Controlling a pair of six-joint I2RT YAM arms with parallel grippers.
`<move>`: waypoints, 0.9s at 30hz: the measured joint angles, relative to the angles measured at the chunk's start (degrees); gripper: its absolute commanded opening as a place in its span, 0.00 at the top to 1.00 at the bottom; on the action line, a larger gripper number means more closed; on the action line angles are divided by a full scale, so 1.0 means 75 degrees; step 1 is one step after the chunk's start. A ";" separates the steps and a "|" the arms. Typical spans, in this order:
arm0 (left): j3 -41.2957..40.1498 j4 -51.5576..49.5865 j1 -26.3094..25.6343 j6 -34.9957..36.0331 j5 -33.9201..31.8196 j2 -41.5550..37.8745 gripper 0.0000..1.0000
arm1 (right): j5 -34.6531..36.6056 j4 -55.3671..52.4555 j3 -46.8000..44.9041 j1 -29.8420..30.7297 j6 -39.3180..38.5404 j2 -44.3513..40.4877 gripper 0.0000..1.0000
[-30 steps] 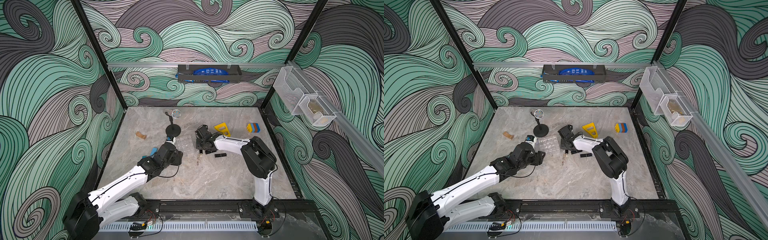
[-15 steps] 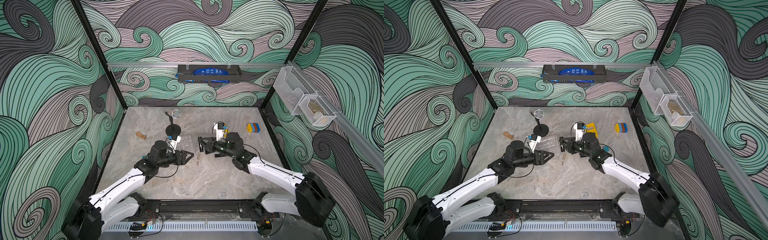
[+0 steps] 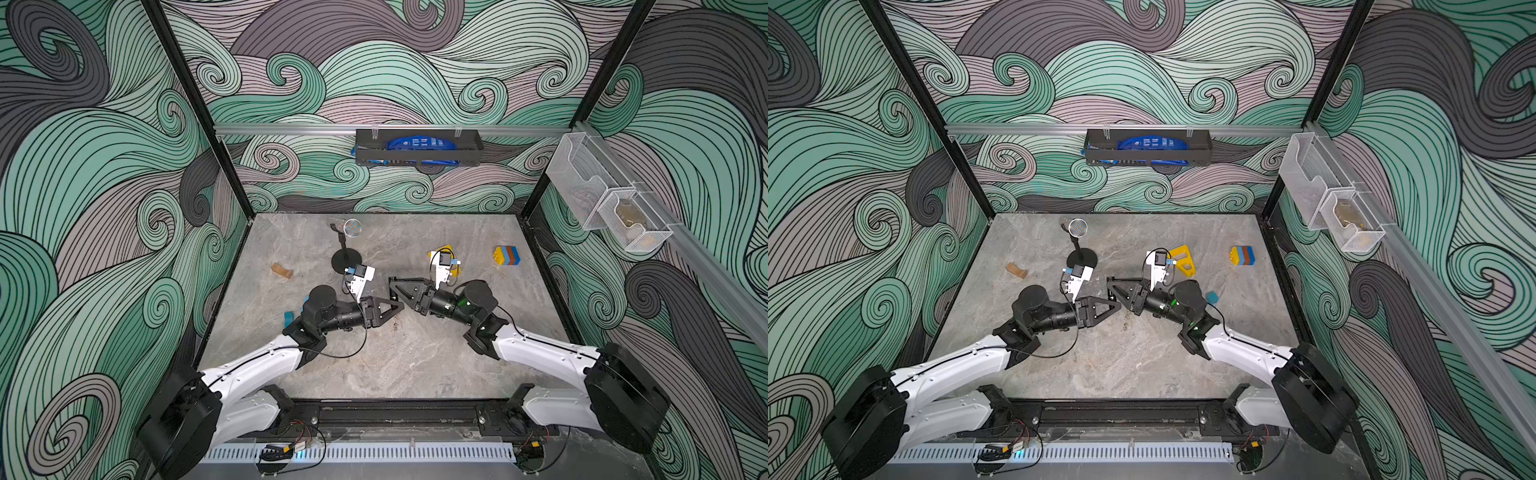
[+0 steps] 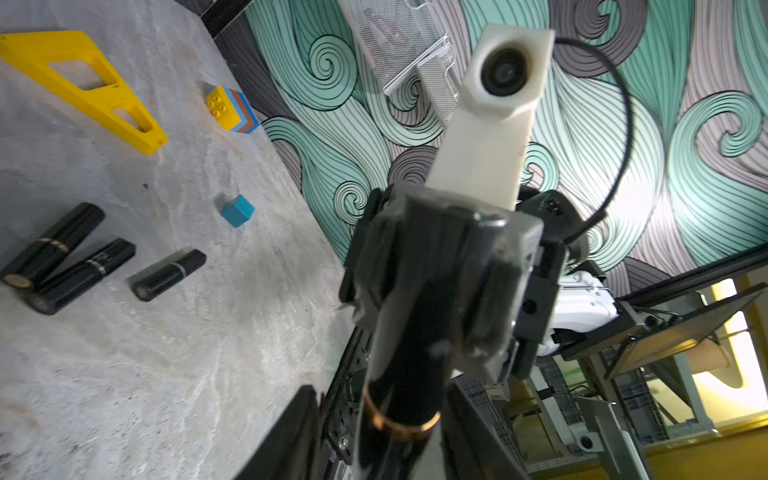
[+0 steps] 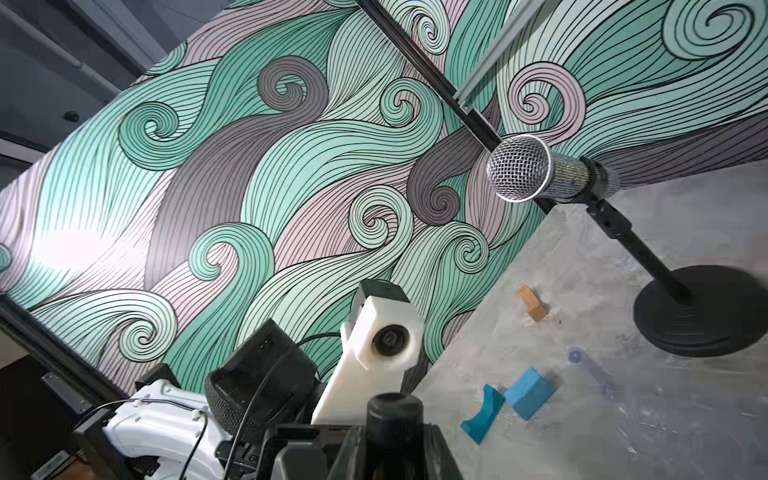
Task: Arrange the lipsticks in the organizer
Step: Adjust the lipstick.
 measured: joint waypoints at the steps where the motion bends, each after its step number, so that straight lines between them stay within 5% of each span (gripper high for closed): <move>1: -0.0055 0.0090 0.0000 -0.0023 -0.0006 -0.0015 0.65 | 0.0003 0.0096 0.0000 0.0012 0.0064 0.0044 0.92; 11: -0.0440 0.0192 -0.0032 0.0189 -0.0326 -0.0513 0.92 | 0.0044 0.0562 -0.0003 0.0157 0.0312 0.0230 0.89; 14: -0.0364 -0.0044 -0.0032 0.0379 -0.0312 -0.0545 0.96 | 0.0070 0.0533 -0.0003 0.0169 0.0312 0.0230 0.83; 17: -0.0286 -0.0318 -0.0029 0.0691 -0.0329 -0.0560 0.97 | 0.0134 0.0437 -0.0003 0.0169 0.0323 0.0219 0.65; 23: 0.0318 -0.2594 -0.0032 0.2326 -0.1116 -0.0927 0.97 | 0.0472 -0.0784 0.0137 0.0114 0.0251 -0.0294 0.48; 27: 0.1230 -0.4418 -0.0090 0.3733 -0.2090 -0.1055 0.98 | 0.0968 -0.3034 0.1099 -0.0026 -0.0361 -0.0734 0.46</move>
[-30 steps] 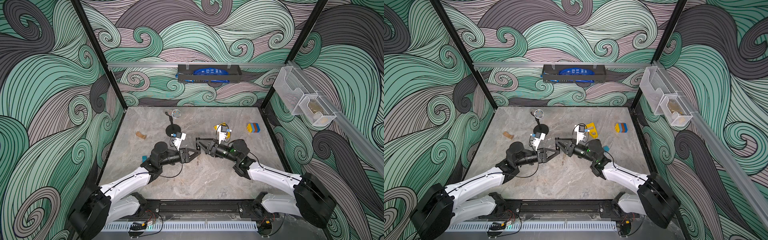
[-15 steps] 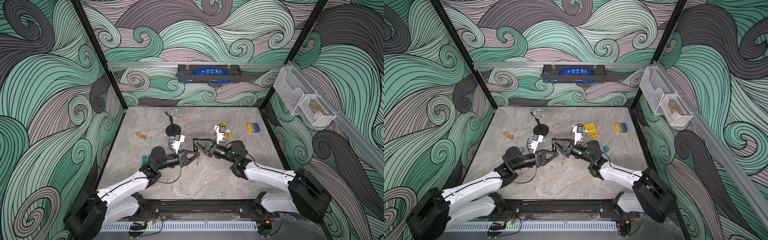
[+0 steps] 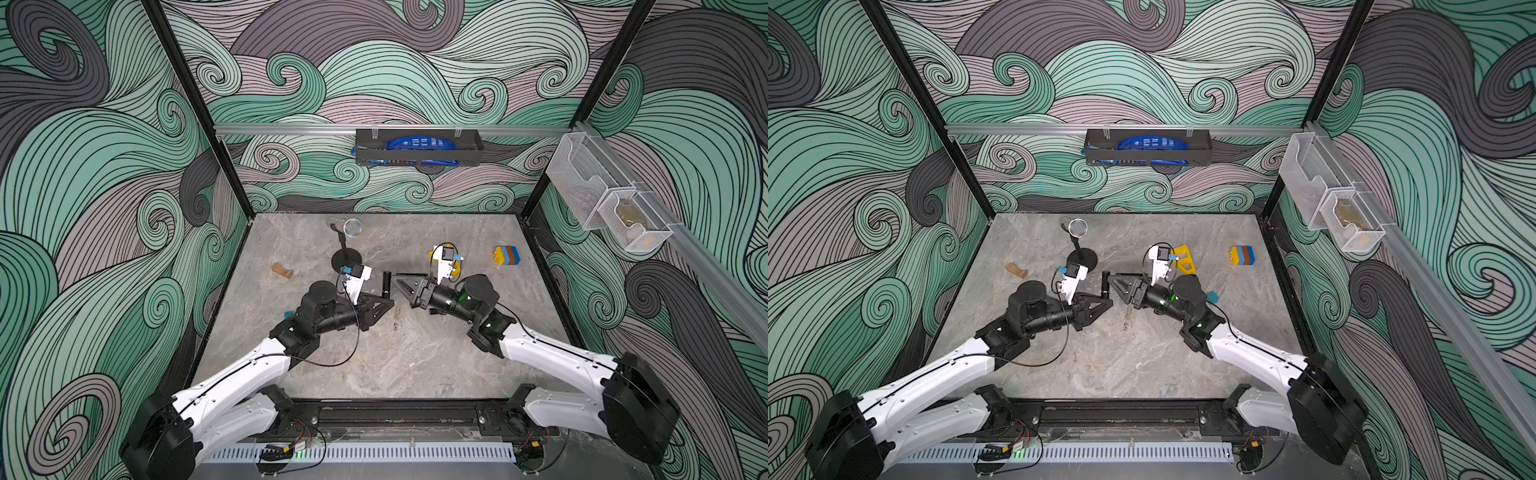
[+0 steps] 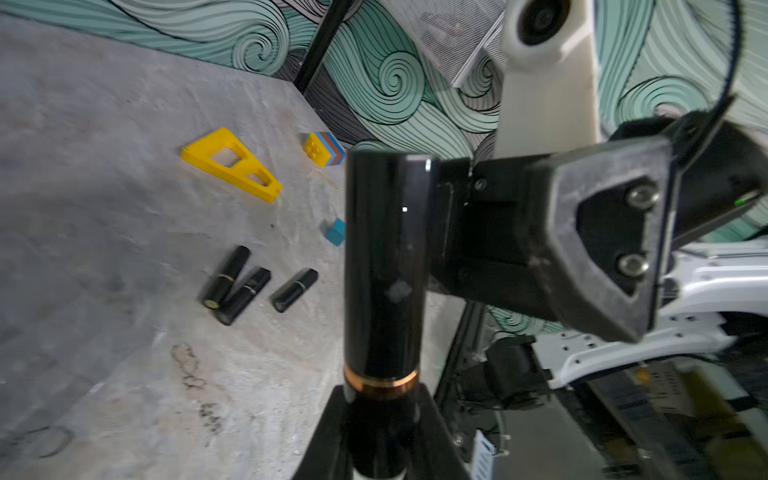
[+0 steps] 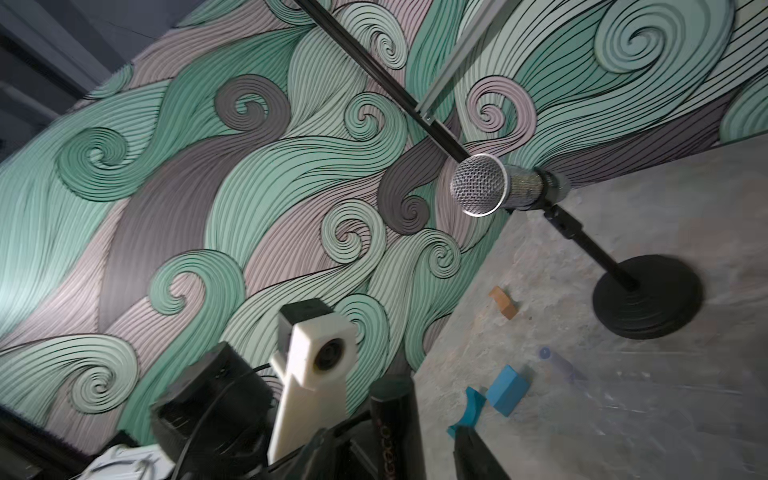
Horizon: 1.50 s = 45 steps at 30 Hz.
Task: Arrange the lipsticks in the organizer
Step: Adjust the lipstick.
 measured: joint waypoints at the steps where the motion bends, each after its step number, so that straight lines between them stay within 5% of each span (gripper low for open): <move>1: 0.0189 -0.0417 -0.0044 0.0347 -0.0300 0.0000 0.98 | 0.0152 -0.0667 0.0414 -0.0017 -0.0224 0.0000 0.46; 7: 0.0708 -0.2261 -0.0539 0.1993 -0.2151 0.0067 0.99 | 0.0367 -0.4086 0.2553 -0.0085 -0.1349 0.0367 0.38; 16: 0.0714 -0.2754 -0.1259 0.3144 -0.3719 -0.0017 0.99 | -0.0061 -0.6758 0.4173 -0.0058 -0.1818 0.1303 0.41; 39: 0.0714 -0.2990 -0.1947 0.3803 -0.5266 0.0070 0.95 | -0.1574 -0.7297 0.4325 -0.0029 -0.1209 0.2425 0.74; 42: 0.0714 -0.3089 -0.1947 0.3794 -0.5292 0.0073 0.89 | -0.1679 -0.7204 0.4325 -0.0026 -0.1192 0.2500 0.83; 45: 0.0714 -0.3075 -0.1947 0.3724 -0.5286 0.0067 0.71 | -0.1687 -0.7114 0.4313 -0.0026 -0.1271 0.2500 0.87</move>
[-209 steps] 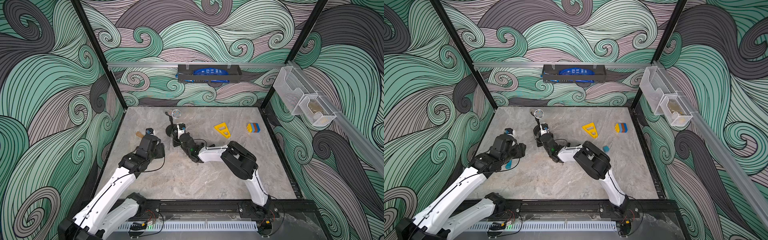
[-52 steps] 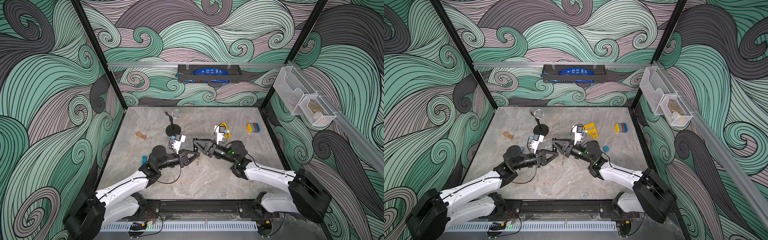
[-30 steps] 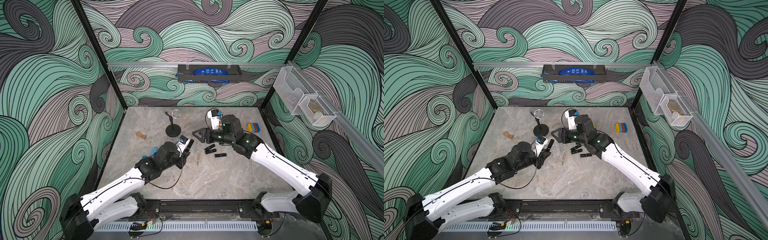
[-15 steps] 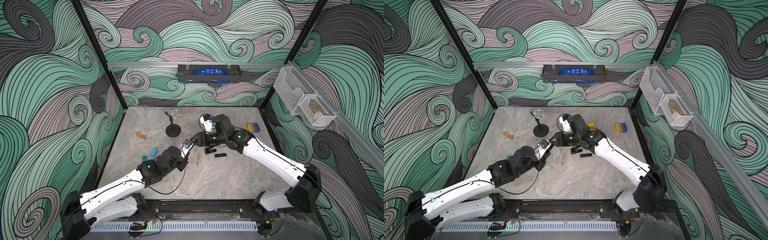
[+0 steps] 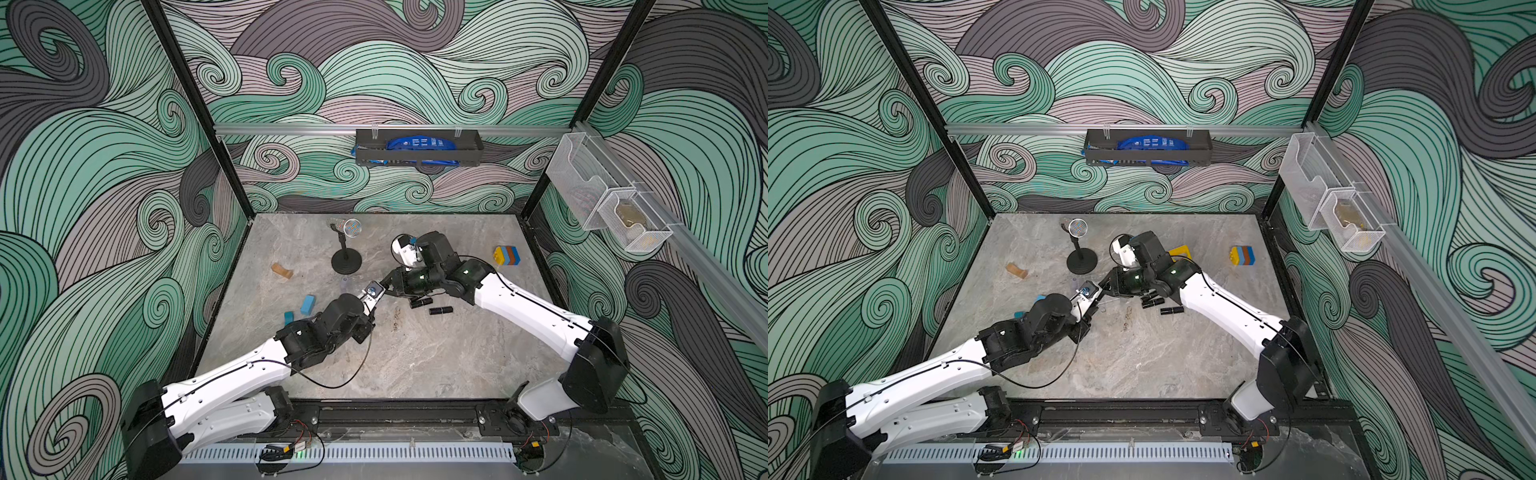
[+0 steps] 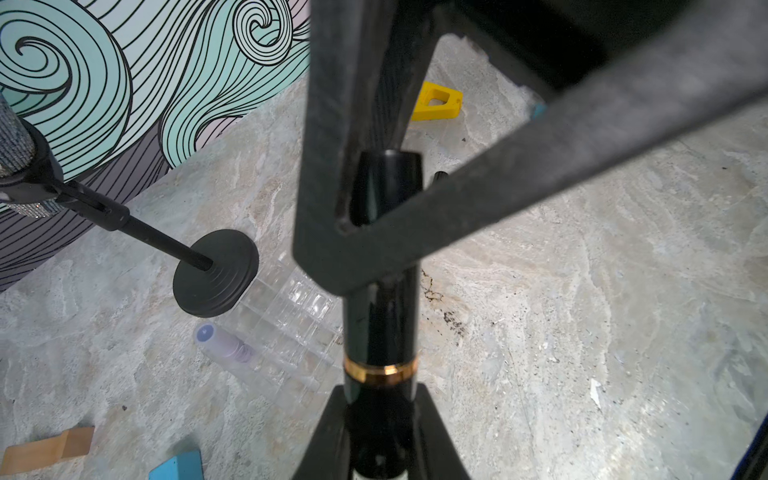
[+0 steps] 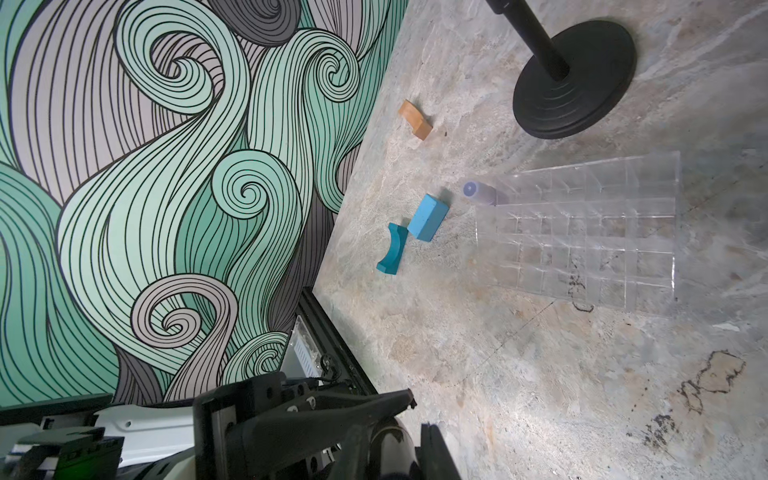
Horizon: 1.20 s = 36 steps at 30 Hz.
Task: Arrange the lipsticks in the organizer
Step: Adjust the lipstick.
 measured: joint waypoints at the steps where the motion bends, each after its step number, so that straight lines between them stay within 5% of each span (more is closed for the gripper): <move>1: 0.0003 -0.0015 0.0000 -0.0061 0.0009 -0.0003 0.65 | -0.0012 0.0070 -0.0032 0.0000 -0.0064 -0.0009 0.88; 6: 0.0417 -0.0495 0.0073 -0.0574 0.0597 -0.0175 0.48 | -0.0087 0.0644 -0.0493 -0.0178 -0.0796 -0.0201 0.90; 18: 0.0979 -0.1003 0.1906 -0.1341 0.5030 -0.0522 0.47 | -0.1804 0.3153 -0.2302 -0.0600 -0.2806 -0.2232 1.00; 25: 0.0857 -0.0533 0.2090 -0.1466 0.6875 -0.0912 0.56 | -0.3075 0.4054 -0.2375 -0.0557 -0.2949 -0.2296 1.00; 36: 0.0831 -0.0431 0.2092 -0.1399 0.7461 -0.1093 0.81 | -0.3689 0.4243 -0.2375 -0.0370 -0.3110 -0.2247 0.97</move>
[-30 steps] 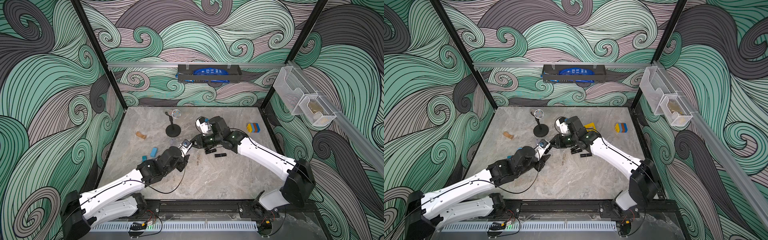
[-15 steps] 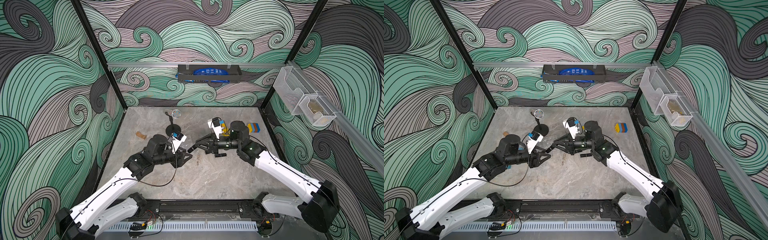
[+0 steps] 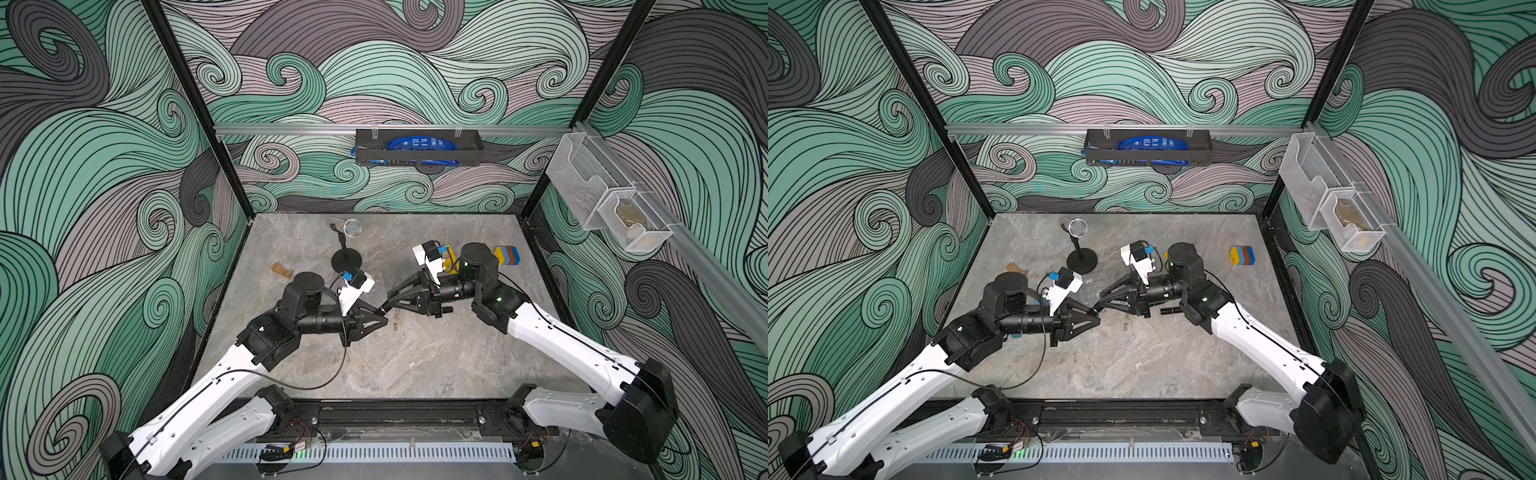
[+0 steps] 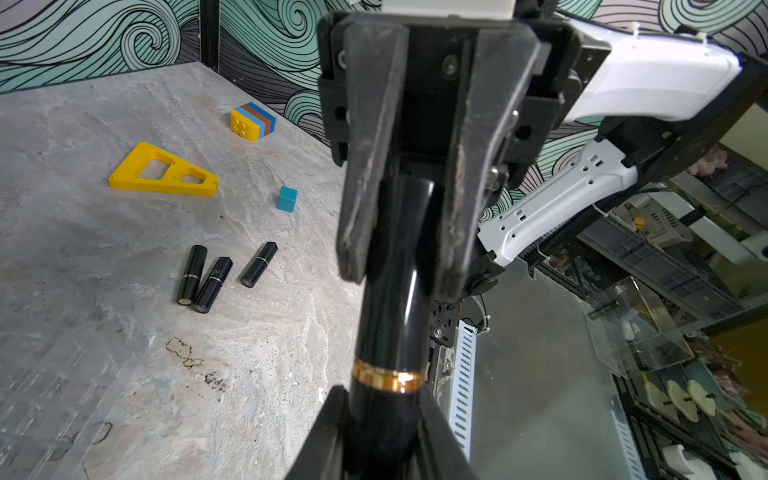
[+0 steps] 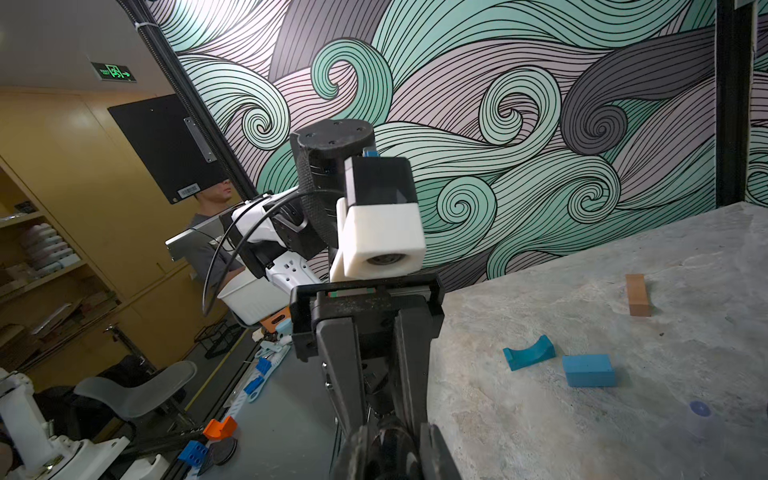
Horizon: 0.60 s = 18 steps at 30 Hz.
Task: Arrange the lipsticks in the organizer
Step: Adjust the lipstick.
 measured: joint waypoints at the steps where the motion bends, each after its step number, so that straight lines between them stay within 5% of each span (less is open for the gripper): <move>1: -0.0003 0.0012 0.0000 0.0015 0.0029 0.0017 0.83 | -0.0012 0.0012 0.0000 0.0000 0.0006 0.0009 0.97; 6: -0.0070 0.0108 0.0009 0.0149 0.0000 0.0044 0.89 | -0.0006 0.0055 0.0000 -0.0003 0.0067 0.0035 0.91; 13: -0.0411 0.0606 0.0006 0.0341 -0.0691 -0.0009 0.95 | 0.0370 0.0291 -0.0047 0.0026 0.0539 0.0122 0.48; 18: -0.0836 0.1116 0.0003 0.0469 -0.1647 0.0006 0.96 | 0.1131 0.0143 -0.0052 -0.0117 0.1349 0.0152 0.41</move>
